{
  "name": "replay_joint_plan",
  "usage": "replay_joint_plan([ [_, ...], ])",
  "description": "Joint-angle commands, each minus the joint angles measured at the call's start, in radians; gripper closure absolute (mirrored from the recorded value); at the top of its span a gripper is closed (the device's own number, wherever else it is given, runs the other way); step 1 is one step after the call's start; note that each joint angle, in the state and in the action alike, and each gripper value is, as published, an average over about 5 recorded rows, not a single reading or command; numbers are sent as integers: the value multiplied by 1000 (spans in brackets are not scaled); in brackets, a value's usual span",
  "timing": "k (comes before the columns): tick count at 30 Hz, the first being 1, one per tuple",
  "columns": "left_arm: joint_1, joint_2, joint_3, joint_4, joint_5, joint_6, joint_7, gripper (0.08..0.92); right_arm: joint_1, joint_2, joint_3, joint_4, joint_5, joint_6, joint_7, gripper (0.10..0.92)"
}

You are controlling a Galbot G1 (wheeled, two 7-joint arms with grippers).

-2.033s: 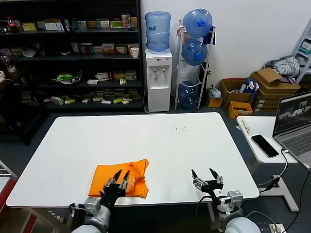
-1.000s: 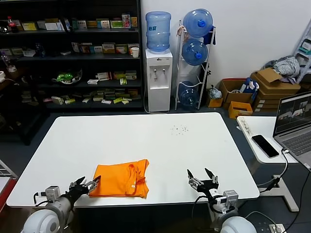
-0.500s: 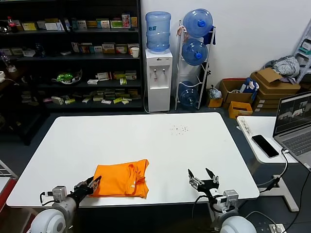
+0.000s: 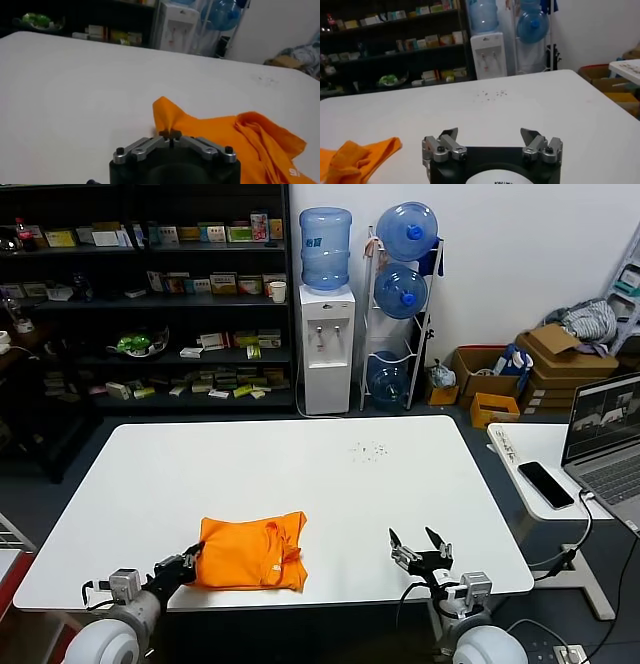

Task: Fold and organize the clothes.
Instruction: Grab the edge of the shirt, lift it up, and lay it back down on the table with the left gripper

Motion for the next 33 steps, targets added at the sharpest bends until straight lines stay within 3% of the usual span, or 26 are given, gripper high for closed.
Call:
replay_joint_plan([
  [1, 21, 140, -87, -247, 36, 158, -164, 905, 31, 3, -14, -21, 4, 13, 1, 203],
  [5, 60, 258, -187, -165, 49, 182, -169, 905, 54, 4, -27, -29, 5, 22, -2, 203],
  [12, 136, 396, -393, 79, 143, 167, -79, 905, 79, -2, -33, -44, 21, 40, -11, 203],
  [16, 158, 452, -445, 174, 196, 147, -45, 905, 78, -2, -32, -53, 26, 46, -15, 203],
  [19, 163, 459, -441, 160, 190, 146, -46, 905, 78, 3, -29, -56, 25, 47, -14, 203],
  [23, 161, 409, -363, -1, 21, 159, -108, 905, 76, 14, -20, -55, 20, 44, -9, 203],
  [26, 109, 332, -217, -178, -214, 185, -216, 905, 71, 22, -9, -53, 12, 36, -2, 203],
  [29, -43, 241, 27, -320, -430, 207, -339, 905, 64, 32, 4, -47, 2, 25, 11, 203],
  [33, -294, 89, 338, -341, -650, 217, -517, 905, 54, 43, 16, -29, -11, 8, 26, 203],
])
